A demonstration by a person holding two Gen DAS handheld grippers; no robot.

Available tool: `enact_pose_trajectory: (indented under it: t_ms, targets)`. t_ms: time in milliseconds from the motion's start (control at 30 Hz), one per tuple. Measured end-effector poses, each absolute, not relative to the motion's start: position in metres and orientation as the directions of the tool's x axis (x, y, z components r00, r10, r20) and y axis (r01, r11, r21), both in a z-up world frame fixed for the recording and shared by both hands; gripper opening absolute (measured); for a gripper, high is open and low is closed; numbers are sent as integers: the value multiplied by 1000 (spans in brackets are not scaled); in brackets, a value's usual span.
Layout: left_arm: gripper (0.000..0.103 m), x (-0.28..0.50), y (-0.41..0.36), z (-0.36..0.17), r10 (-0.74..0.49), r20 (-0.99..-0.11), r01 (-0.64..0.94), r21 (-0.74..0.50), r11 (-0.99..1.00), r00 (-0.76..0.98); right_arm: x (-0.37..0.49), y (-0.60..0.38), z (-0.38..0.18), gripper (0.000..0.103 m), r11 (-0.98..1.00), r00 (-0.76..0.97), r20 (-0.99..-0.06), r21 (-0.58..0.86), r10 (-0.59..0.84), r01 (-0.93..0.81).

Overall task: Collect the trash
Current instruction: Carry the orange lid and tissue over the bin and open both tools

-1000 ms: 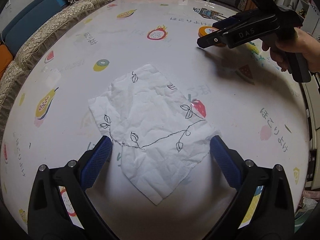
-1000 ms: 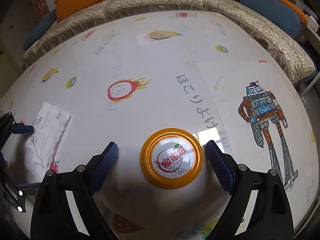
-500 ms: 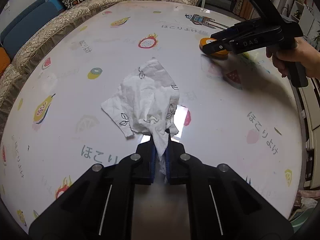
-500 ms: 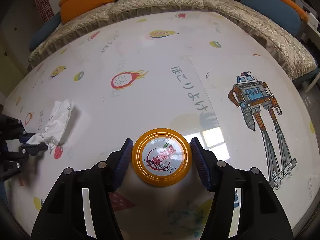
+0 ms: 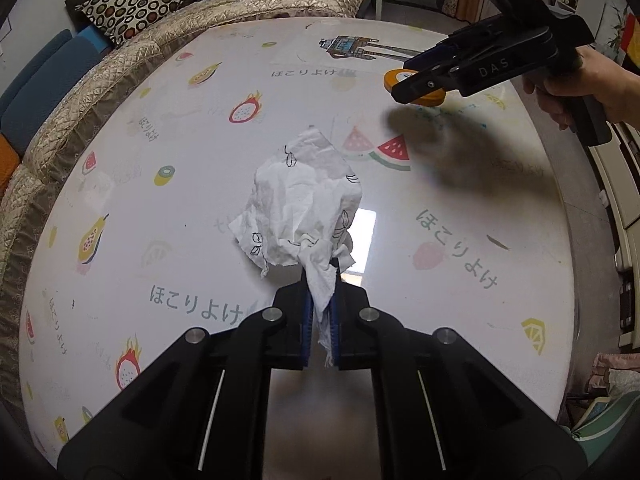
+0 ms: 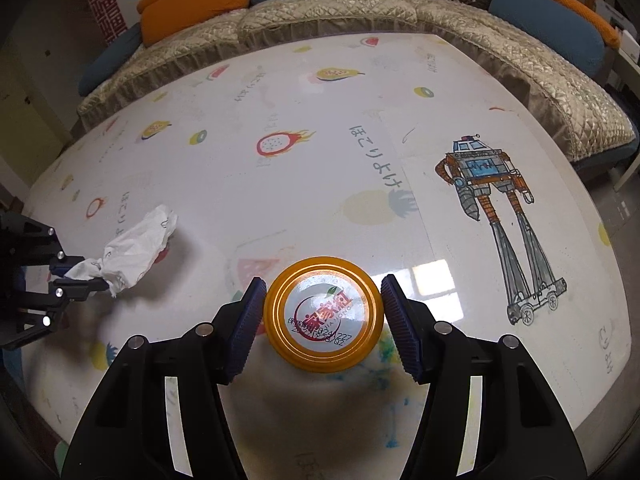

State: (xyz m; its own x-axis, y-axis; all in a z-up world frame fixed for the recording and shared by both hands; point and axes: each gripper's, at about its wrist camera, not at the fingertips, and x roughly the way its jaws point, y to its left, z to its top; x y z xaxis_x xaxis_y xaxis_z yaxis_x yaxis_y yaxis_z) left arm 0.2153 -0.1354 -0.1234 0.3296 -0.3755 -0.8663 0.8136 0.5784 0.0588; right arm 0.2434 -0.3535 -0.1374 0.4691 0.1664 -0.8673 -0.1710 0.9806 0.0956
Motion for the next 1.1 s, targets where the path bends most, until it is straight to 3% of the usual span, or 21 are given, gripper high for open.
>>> enact_pose_trajectory:
  t_ms: [600,1100]
  targets:
    - [5,89,-189,-86,-361,-863,892,195,409,354,49,-376,-68,60,942,505,-798,238,328,-237]
    - [5,-23,-270,-105,-376,-885,958,214,191,273,-95,-426,-102,60,946,484,-814,302,321,-120]
